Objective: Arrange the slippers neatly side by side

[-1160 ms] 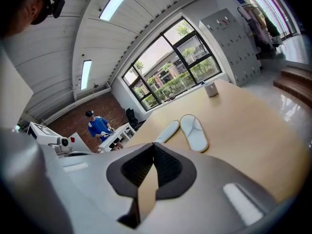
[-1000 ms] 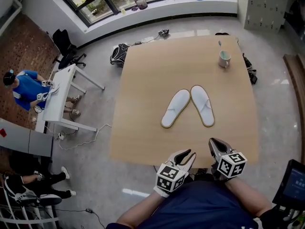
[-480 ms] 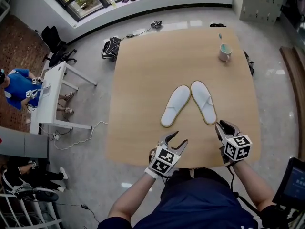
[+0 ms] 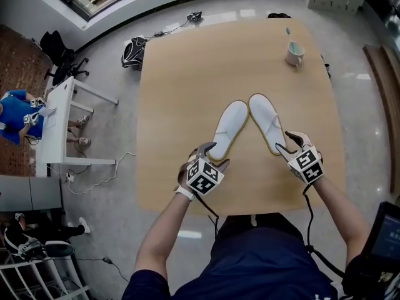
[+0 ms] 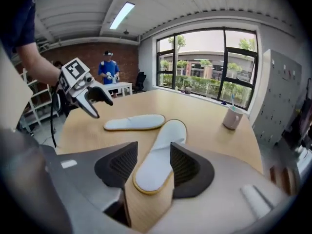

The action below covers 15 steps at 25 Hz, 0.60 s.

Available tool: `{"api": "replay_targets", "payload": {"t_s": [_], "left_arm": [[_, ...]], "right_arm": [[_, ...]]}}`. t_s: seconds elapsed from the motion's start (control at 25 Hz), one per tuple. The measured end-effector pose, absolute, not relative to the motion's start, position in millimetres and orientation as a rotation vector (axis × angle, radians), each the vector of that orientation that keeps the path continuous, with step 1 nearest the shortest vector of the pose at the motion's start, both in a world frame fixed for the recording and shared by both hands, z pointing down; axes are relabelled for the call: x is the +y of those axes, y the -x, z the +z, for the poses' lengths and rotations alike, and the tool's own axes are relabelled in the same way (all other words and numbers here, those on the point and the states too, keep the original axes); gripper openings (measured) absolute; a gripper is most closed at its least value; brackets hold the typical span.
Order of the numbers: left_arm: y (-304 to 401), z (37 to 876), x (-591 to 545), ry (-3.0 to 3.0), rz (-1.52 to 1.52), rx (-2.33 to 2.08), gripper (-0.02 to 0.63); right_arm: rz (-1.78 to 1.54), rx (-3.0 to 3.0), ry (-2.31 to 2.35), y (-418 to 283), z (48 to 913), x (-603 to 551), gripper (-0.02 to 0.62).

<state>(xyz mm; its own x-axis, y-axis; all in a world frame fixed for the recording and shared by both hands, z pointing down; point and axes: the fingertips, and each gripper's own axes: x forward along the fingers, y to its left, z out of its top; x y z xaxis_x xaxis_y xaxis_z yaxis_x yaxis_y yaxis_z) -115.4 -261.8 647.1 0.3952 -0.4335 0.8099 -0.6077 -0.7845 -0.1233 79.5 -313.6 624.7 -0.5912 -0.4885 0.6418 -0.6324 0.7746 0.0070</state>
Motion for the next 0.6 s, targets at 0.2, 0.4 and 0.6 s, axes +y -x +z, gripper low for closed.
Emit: {"api": "replay_targets", "payload": {"t_s": [0.2,0.4,0.6], "left_arm": [[131.3,673.0,-275.7,-2.505,1.534,-0.793,0.305],[146.9,701.3,-273.9,-2.464,1.638,-0.644,0.305],[156.3,719.9,-270.1,-2.429,1.643,-0.590,0.305]], "right_arm": [[0.159,-2.271,-0.582,-79.3,660.0,-312.0,0.261],[0.121,-2.210,-0.368,-84.8,690.1,-308.0,0.307],[0.284,-2.200,-0.407,-88.3,704.9,-311.4,0.307]]}}
